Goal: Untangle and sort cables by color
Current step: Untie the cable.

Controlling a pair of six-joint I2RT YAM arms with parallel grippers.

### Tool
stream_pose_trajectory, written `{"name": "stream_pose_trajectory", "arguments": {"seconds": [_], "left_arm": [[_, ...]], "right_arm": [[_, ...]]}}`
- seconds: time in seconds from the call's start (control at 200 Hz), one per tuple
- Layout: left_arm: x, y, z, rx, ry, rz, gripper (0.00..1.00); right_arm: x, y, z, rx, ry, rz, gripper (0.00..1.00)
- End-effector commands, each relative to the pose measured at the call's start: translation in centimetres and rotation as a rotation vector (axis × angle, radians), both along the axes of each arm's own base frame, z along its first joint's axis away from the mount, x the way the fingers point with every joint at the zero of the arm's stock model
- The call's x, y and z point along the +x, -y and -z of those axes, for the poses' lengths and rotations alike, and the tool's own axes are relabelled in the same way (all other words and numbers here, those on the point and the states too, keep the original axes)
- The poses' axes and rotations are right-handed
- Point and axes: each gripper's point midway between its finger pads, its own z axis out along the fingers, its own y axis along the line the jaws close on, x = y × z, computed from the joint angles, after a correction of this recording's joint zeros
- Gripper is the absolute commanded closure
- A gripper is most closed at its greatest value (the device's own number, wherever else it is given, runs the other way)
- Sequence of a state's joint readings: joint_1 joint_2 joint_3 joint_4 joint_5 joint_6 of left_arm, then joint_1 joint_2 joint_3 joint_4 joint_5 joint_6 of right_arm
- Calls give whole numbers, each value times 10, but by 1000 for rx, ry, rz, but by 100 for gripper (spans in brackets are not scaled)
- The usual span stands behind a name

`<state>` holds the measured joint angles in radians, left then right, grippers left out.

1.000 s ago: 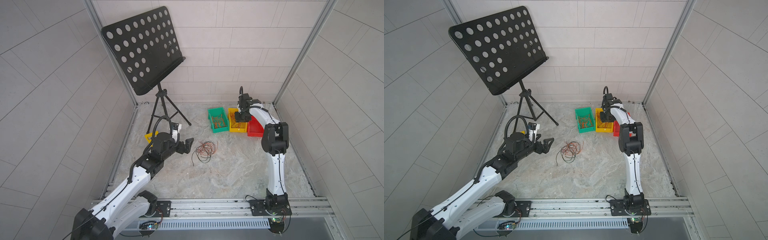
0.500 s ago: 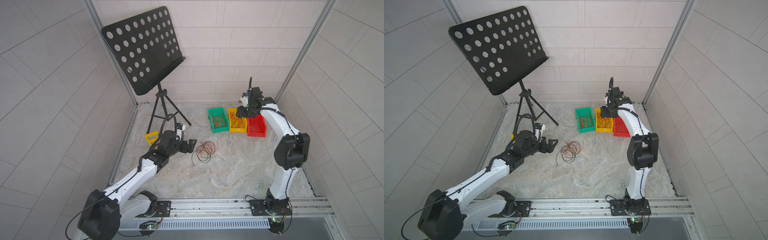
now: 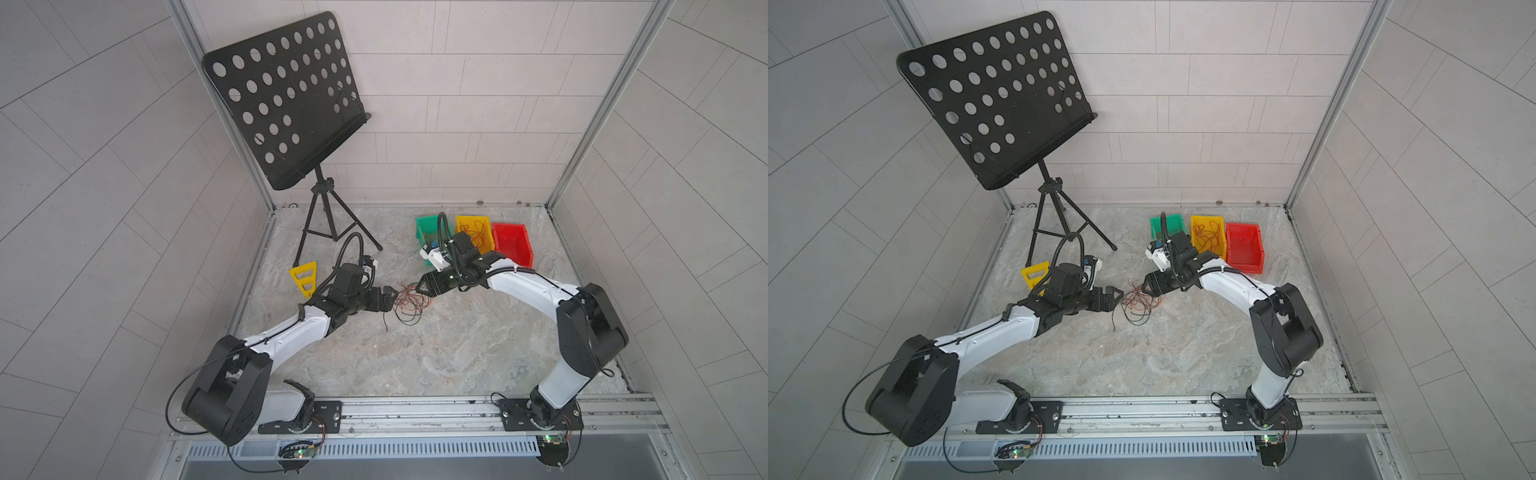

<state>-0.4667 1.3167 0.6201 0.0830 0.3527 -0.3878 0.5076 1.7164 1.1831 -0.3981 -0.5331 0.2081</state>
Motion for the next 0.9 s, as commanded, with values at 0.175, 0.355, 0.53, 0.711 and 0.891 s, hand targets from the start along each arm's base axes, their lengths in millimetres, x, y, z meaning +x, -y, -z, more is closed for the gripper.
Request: {"name": "stream_pose_trajectory", "arguments": {"seconds": [0.175, 0.355, 0.53, 0.711, 0.891], "left_arm": [[1, -1, -1, -14, 17, -9, 4], [1, -1, -6, -12, 26, -2, 3], [2, 1, -13, -8, 68, 25, 4], [5, 20, -33, -71, 149, 84, 1], [16, 48, -47, -120, 193, 124, 0]], "right_arm": [[10, -13, 32, -35, -6, -23, 56], [17, -16, 23, -27, 19, -18, 92], [12, -2, -12, -66, 88, -20, 99], [-3, -4, -78, 19, 177, -74, 100], [-18, -13, -129, 146, 234, -111, 100]]}}
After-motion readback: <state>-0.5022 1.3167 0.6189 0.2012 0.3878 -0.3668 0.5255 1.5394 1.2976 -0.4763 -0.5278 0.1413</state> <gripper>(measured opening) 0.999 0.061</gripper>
